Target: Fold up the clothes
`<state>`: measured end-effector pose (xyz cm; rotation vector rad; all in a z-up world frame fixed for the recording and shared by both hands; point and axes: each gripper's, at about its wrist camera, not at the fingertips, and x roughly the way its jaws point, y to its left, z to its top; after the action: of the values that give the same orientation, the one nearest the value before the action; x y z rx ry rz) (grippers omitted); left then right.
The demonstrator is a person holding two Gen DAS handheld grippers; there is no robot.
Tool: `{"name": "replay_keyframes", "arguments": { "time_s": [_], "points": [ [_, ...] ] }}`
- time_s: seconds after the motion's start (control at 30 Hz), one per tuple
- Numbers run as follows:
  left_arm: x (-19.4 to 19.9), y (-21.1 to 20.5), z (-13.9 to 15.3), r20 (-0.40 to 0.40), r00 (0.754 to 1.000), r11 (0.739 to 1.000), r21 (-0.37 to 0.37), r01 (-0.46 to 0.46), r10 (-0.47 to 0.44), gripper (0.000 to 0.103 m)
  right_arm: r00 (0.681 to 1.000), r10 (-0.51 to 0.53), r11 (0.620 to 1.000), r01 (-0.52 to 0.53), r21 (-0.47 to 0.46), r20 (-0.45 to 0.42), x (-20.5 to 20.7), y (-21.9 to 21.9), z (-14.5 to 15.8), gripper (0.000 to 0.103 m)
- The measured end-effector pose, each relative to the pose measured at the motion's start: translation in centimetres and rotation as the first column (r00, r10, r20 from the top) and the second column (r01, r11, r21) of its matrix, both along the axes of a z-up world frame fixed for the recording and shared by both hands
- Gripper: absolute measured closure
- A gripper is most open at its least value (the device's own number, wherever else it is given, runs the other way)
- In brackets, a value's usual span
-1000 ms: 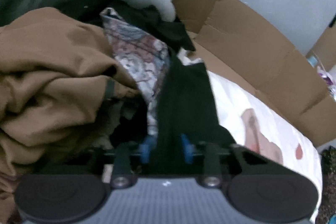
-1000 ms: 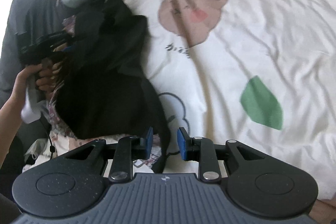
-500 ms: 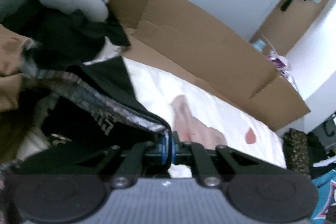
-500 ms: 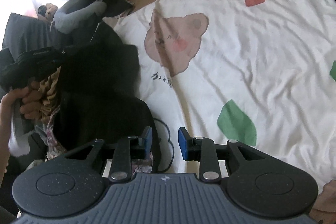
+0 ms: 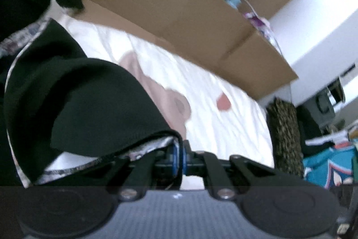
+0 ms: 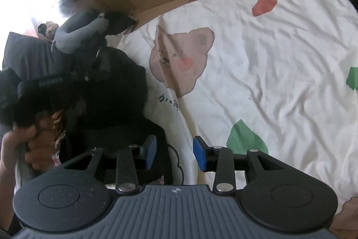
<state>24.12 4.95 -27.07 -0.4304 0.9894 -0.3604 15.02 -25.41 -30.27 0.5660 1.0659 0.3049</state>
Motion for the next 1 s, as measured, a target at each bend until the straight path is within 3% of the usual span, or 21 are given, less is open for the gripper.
{"name": "replay_keyframes", "arguments": {
  "time_s": [0.43,0.53,0.83,1.0],
  "points": [
    [-2.7,-5.4,-2.3,-0.05,0.988,0.989,0.002,0.149,-0.149,0.098,1.0,-0.006,1.0,0.007,-0.004,0.026,0.0,-0.9,0.3,0.06],
    [-3.3,-6.6,-3.1,-0.066,0.98,0.983,-0.007,0.185,-0.185,0.098,0.999,-0.021,0.999,0.02,0.035,0.025,0.0,-1.5,-0.1,0.06],
    [-5.9,-9.3,-4.6,-0.094,0.938,0.943,-0.039,0.33,-0.333,0.098,1.0,0.002,0.997,-0.003,0.071,0.013,0.8,-0.4,-0.6,0.059],
    [-7.4,-9.1,-5.9,-0.142,0.915,0.926,-0.068,0.371,-0.378,0.098,0.999,0.038,0.999,-0.038,0.018,-0.026,1.4,0.5,-1.4,0.054]
  ]
}}
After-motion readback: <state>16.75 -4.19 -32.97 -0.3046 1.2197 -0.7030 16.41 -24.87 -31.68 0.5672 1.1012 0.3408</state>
